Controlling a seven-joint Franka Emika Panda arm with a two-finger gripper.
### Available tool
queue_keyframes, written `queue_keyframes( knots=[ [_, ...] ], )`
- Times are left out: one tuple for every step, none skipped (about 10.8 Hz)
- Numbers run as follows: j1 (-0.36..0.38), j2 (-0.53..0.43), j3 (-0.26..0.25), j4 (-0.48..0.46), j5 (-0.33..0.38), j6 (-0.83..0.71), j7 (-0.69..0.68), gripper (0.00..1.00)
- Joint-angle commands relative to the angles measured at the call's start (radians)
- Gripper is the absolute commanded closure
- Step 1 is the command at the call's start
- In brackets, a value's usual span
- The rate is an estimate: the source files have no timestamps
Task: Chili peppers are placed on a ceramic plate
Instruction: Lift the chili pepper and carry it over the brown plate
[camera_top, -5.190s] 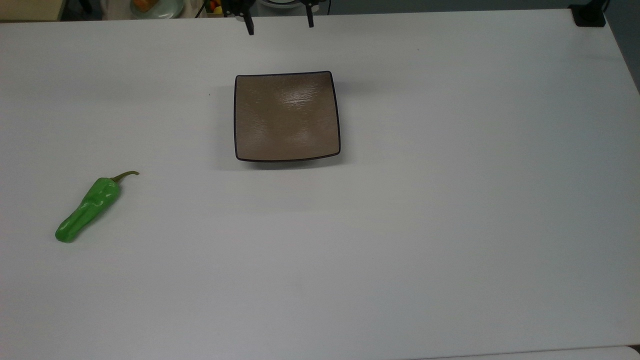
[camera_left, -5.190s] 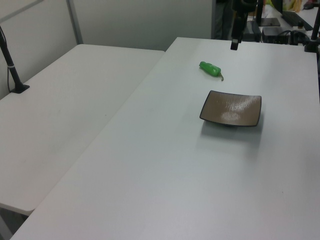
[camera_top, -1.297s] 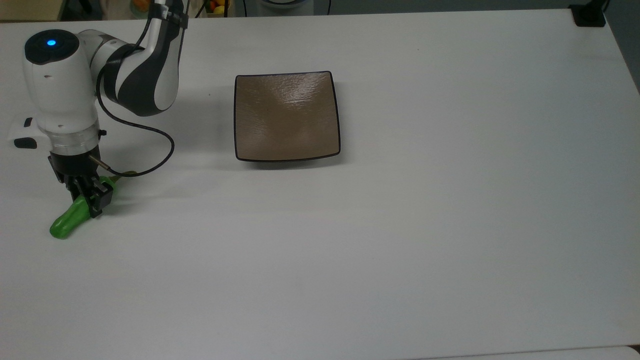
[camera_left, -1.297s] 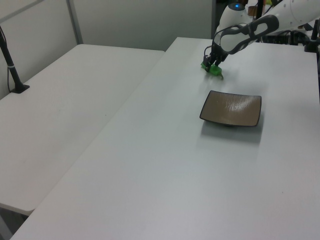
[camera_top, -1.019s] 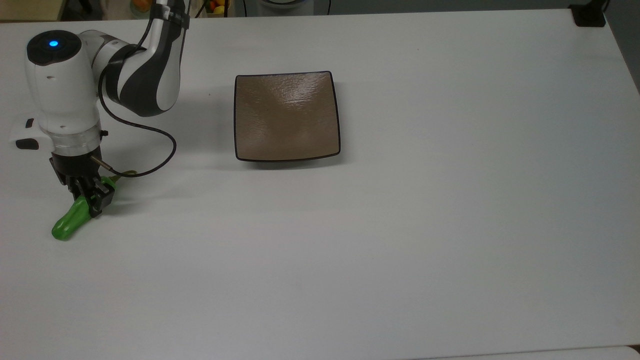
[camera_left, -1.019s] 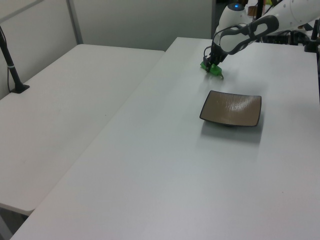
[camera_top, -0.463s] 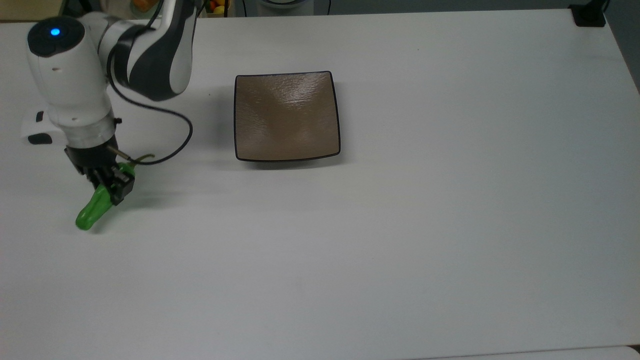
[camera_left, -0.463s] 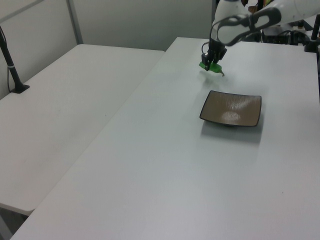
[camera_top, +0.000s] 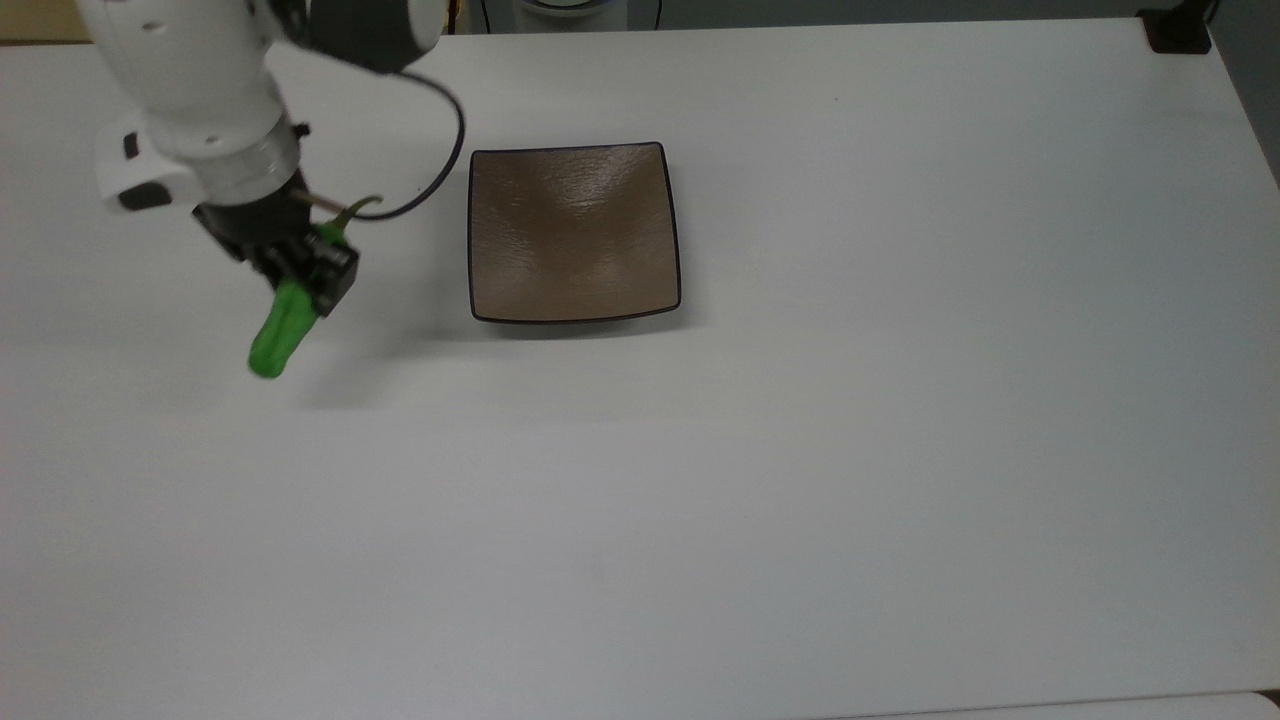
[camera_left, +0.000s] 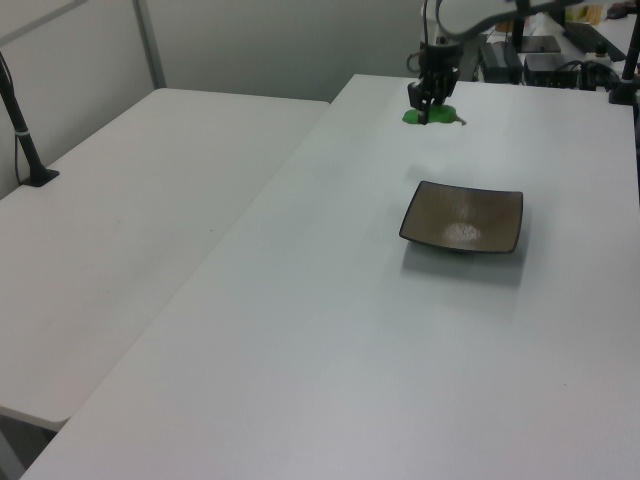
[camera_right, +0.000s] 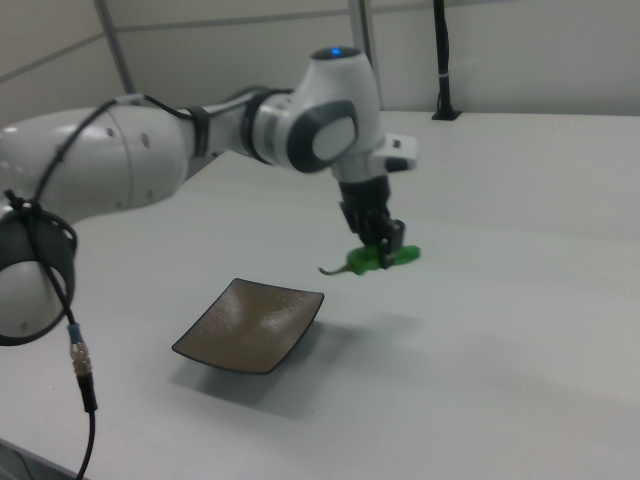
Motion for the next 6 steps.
queue_keyframes(
  knots=[
    [0.045, -0.135, 0.030, -0.089, 0.003, -0.121, -0.026, 0.99],
    [0.045, -0.175, 0.062, -0.132, 0.003, -0.130, -0.031, 0.99],
    [0.046, -0.219, 0.084, -0.179, 0.003, -0.130, -0.041, 0.99],
    [0.048, -0.255, 0.110, -0.216, 0.003, -0.132, -0.067, 0.99],
    [0.057, -0.281, 0.130, -0.250, 0.003, -0.135, -0.089, 0.99],
    [0.071, -0.302, 0.135, -0.283, 0.003, -0.135, -0.119, 0.99]
  ],
)
